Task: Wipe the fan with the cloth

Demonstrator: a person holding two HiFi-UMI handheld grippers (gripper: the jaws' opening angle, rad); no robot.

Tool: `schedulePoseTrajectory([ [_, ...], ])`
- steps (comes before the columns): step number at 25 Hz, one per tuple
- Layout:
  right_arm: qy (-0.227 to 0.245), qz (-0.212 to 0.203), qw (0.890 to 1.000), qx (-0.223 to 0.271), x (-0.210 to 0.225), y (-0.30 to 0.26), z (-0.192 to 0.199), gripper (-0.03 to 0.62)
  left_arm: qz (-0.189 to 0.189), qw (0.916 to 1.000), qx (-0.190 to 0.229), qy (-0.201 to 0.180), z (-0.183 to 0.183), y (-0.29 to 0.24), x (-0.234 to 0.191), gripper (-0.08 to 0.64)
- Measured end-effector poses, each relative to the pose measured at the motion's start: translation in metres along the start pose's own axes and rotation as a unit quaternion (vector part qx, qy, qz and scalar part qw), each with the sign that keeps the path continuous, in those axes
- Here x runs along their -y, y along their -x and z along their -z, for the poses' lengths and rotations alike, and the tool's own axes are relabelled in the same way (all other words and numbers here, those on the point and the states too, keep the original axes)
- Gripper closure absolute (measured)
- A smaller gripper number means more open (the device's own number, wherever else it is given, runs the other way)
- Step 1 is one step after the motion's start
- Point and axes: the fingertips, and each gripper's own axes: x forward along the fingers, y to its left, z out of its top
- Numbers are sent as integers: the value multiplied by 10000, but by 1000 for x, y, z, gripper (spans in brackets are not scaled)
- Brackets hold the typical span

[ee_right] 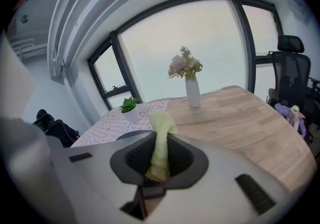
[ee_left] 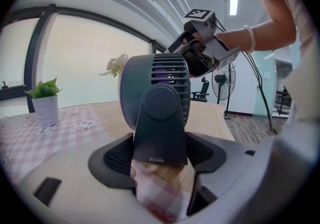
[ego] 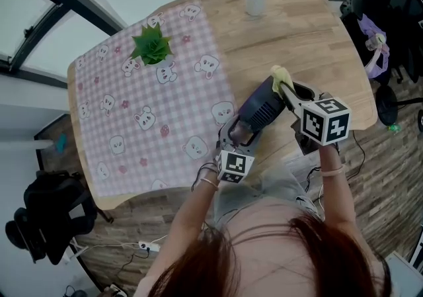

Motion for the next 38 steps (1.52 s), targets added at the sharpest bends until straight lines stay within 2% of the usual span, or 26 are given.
schedulePoseTrajectory([
  [15, -1057, -310, 9937, -183, 25, -13, 8, 545, -48, 10000, -44, -11, 1, -3, -1, 249],
  [24, -1158, -246, 9928, -175, 35, -14, 14, 545, -89, 9999, -59, -23, 1, -3, -1, 249],
  [27, -1131, -105, 9933, -227, 42, -16, 18, 545, -106, 9999, -68, -17, 1, -3, -1, 249],
  [33, -1039, 245, 9933, -434, 63, -14, 40, 546, -135, 9999, -63, -28, 2, -2, -1, 249],
  [38, -968, 247, 9922, -749, 66, -15, 66, 545, -174, 9998, -85, 23, 2, -2, -1, 249],
])
